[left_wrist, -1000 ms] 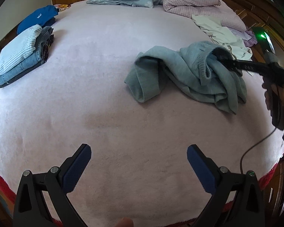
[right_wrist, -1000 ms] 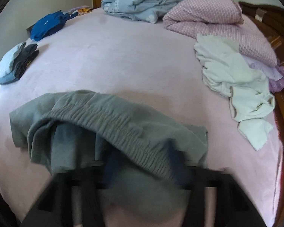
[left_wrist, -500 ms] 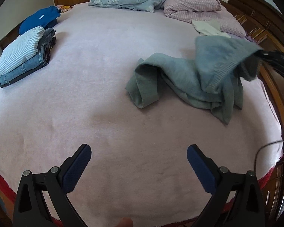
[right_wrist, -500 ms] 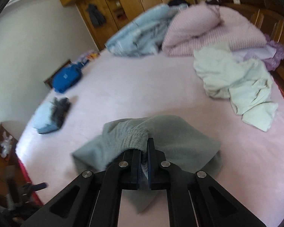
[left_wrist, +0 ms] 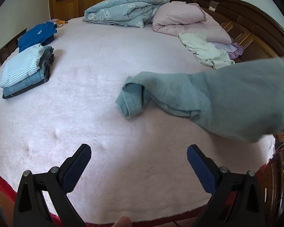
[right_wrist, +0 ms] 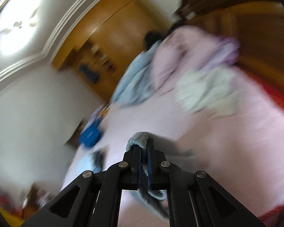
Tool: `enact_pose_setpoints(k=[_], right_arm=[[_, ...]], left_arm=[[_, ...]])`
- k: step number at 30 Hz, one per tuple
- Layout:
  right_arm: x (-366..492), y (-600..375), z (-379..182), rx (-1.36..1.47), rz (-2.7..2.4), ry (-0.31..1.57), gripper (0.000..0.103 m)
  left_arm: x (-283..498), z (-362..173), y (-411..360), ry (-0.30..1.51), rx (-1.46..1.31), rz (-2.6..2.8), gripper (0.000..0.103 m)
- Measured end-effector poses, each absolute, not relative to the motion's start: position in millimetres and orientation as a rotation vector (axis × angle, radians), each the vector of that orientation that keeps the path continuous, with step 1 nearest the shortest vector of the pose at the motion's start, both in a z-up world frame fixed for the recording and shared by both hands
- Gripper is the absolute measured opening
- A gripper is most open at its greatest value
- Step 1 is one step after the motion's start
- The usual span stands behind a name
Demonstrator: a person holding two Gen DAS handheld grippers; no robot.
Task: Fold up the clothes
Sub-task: 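Lift the sweatpants by the waistband with the right gripper and stretch them out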
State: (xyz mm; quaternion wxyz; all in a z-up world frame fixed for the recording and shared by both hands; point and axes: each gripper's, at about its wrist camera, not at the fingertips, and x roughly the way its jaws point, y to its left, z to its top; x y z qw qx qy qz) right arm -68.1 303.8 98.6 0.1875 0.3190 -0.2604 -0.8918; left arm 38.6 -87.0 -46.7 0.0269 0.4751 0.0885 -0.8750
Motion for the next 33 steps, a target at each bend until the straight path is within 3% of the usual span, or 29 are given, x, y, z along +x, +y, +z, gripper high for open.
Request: enact_pose_setpoints(k=[3, 6, 8, 10, 21, 27, 29, 33], right_arm=[[-79, 368, 83, 1.0, -2.77, -0.733, 0.01], [-108, 408, 37, 1.352, -2.963, -0.557, 0.015], [-113, 427, 5, 1.483, -2.951, -0.616, 0.015], [-109, 437, -19, 1.475, -2.876, -0.759, 0.015], [-78, 365, -68, 1.34, -2.542, -0.614, 0.015], [-59, 399, -117, 1.476, -2.487, -0.839, 0.016], [-53, 409, -122, 1.484, -2.498, -0.868, 0.018], [-53, 434, -124, 1.391, -2.55, -1.008, 0.037]], left_arm=[[37, -46, -86, 0.277, 1.472, -2.698, 0.102], [36, -46, -82, 0.261, 1.483, -2.692, 0.102], [36, -47, -79, 0.233, 1.487, -2.685, 0.102], [35, -50, -78, 0.215, 1.489, -2.674, 0.102], [29, -70, -82, 0.201, 1.48, -2.619, 0.102], [33, -88, -71, 0.108, 1.592, -2.609, 0.102], [35, -92, -67, 0.101, 1.615, -2.609, 0.102], [37, -92, -61, 0.074, 1.634, -2.618, 0.102]])
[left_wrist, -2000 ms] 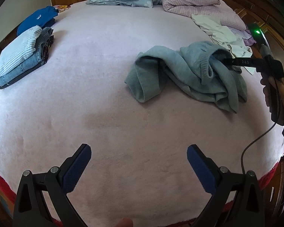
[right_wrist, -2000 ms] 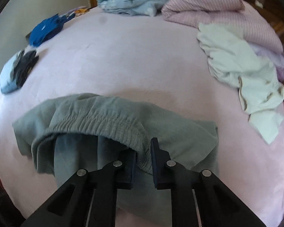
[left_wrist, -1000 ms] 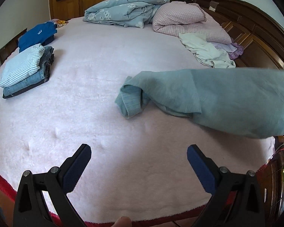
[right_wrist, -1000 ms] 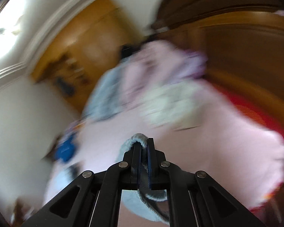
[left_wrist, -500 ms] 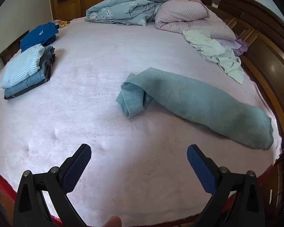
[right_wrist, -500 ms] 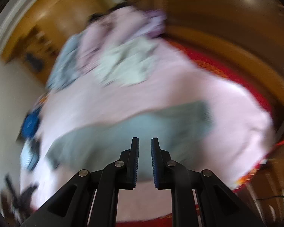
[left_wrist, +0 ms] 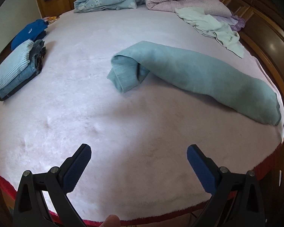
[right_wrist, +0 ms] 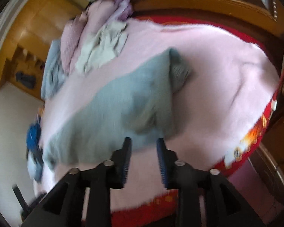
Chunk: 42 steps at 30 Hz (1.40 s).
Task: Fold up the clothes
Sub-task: 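Lift the sweatpants by the waistband with the right gripper and stretch them out, then grasp the sweatpants leg cuff with the left gripper while the right gripper holds the waistband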
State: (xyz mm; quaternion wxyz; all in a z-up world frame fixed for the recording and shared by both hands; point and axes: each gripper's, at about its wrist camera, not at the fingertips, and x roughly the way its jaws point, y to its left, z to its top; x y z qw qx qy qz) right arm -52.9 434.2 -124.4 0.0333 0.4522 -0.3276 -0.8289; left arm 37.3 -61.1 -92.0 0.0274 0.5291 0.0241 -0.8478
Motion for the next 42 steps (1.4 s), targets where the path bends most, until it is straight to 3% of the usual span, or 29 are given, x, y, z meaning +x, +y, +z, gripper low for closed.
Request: enact_pose_setpoints(k=[2, 7, 11, 14, 16, 21, 23, 24, 26, 35, 38, 41, 42], right_arm=[[-59, 444, -128, 1.357, -2.538, -1.09, 0.049], [-81, 438, -155, 1.457, -2.475, -1.096, 0.05], [-87, 427, -161, 1.493, -2.587, -0.927, 0.05], [-76, 439, -163, 1.436, -2.63, -1.023, 0.05], [-71, 446, -165, 1.412, -2.643, -1.078, 0.055], [-80, 435, -165, 1.454, -2.565, -0.964, 0.056], [-85, 422, -163, 1.47, -2.511, -0.887, 0.043], [-88, 415, -162, 1.486, -2.497, -0.847, 0.027], [-87, 408, -162, 1.509, -2.486, -0.82, 0.027], [-73, 416, -133, 1.423, -2.423, -0.952, 0.027], [-78, 412, -130, 1.436, -2.43, -0.948, 0.027], [-92, 399, -132, 1.458, -2.436, -0.941, 0.027], [-93, 398, -133, 1.466, -2.436, -0.945, 0.028]], left_arm=[[39, -89, -60, 0.056, 1.621, -2.627, 0.102], [36, -88, -59, 0.072, 1.621, -2.617, 0.102], [34, -91, -64, 0.086, 1.629, -2.598, 0.102], [31, -91, -72, 0.096, 1.602, -2.587, 0.102], [30, -88, -81, 0.118, 1.559, -2.591, 0.102], [10, -87, -102, 0.211, 1.516, -2.587, 0.102], [-4, -89, -108, 0.273, 1.51, -2.578, 0.102], [-11, -90, -111, 0.302, 1.506, -2.572, 0.102], [-26, -92, -118, 0.332, 1.478, -2.559, 0.102], [-70, -105, -117, 0.119, 1.467, -2.703, 0.101], [-74, -113, -123, 0.19, 1.529, -2.758, 0.1], [-78, -121, -129, 0.204, 1.573, -2.771, 0.091], [-80, -123, -128, 0.187, 1.582, -2.768, 0.078]])
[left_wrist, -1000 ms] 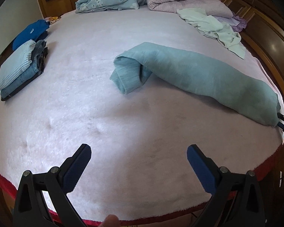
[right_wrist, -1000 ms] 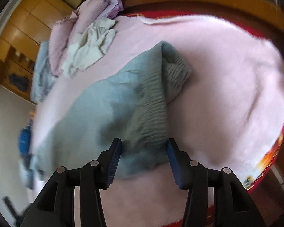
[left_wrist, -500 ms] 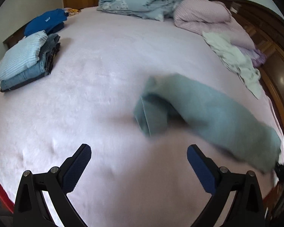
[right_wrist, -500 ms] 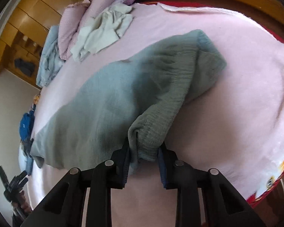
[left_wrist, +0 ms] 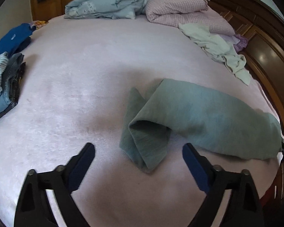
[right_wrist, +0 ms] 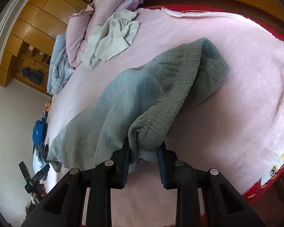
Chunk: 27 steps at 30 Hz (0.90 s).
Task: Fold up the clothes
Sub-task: 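Grasp the sweatpants leg cuff with the left gripper while the right gripper holds the waistband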
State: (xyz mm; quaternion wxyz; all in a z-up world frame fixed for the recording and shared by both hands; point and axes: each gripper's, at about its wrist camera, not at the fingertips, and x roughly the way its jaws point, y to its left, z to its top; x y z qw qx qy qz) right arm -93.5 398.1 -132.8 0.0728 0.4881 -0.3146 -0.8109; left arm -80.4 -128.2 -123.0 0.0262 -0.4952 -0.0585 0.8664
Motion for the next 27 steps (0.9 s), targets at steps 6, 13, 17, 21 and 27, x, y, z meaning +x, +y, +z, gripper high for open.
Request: enact_pose_setpoints(k=[6, 13, 17, 21, 27], right_arm=[[-97, 397, -137, 1.496, -2.436, -0.965, 0.028], [-97, 398, -138, 1.508, -2.435, -0.964, 0.028], [-96, 399, -139, 1.514, -2.43, -0.967, 0.028], [-96, 398, -139, 1.506, -2.427, -0.964, 0.028], [-95, 396, -133, 1.483, -2.451, -0.938, 0.028]], left_arm=[[-90, -140, -120, -0.017, -1.614, 2.589, 0.018], [-94, -137, -125, -0.128, -1.594, 2.558, 0.018], [-98, -133, -124, -0.134, -1.588, 2.546, 0.018], [-106, -130, -129, -0.215, -1.565, 2.504, 0.025], [-99, -119, -114, -0.089, -1.463, 2.551, 0.004]])
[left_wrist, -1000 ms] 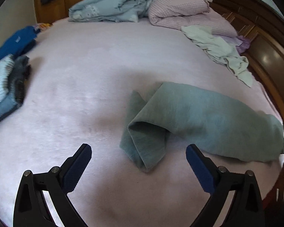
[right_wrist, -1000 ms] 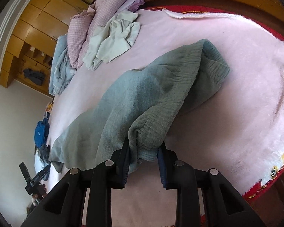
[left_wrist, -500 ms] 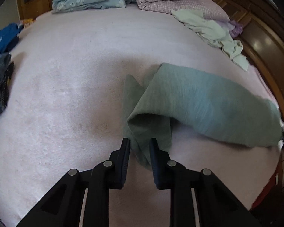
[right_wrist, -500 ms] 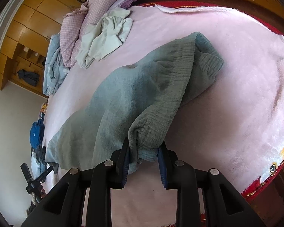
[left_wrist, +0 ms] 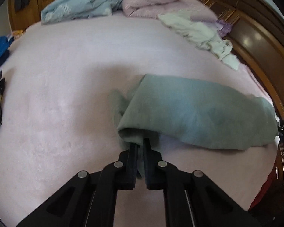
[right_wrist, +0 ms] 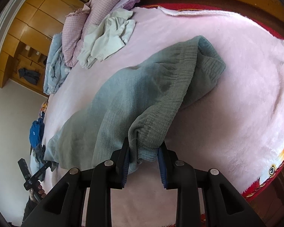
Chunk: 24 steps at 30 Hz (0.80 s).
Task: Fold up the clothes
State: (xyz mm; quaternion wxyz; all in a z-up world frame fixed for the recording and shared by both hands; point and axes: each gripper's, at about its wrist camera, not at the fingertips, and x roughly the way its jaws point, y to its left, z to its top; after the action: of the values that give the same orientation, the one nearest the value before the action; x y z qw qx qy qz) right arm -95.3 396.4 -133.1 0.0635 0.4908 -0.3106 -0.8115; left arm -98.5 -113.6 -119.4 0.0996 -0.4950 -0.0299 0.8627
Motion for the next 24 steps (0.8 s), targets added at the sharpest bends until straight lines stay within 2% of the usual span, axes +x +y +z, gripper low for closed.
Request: enact_pose_setpoints(k=[2, 9, 15, 24], right_arm=[[-95, 397, -132, 1.474, -2.448, -0.945, 0.028], [-86, 410, -111, 1.329, -2.444, -1.059, 0.027], [-79, 418, -70, 1.166, -2.432, -1.12, 0.027], [-54, 420, -6, 0.931, -2.407, -1.131, 0.027]], left_arm=[[-94, -111, -112, -0.089, -1.423, 2.575, 0.004], [-73, -63, -122, -0.273, -1.255, 2.62, 0.004], [-47, -6, -120, -0.306, -1.079, 2.636, 0.004], [-7, 49, -131, -0.345, -0.933, 2.69, 0.004]])
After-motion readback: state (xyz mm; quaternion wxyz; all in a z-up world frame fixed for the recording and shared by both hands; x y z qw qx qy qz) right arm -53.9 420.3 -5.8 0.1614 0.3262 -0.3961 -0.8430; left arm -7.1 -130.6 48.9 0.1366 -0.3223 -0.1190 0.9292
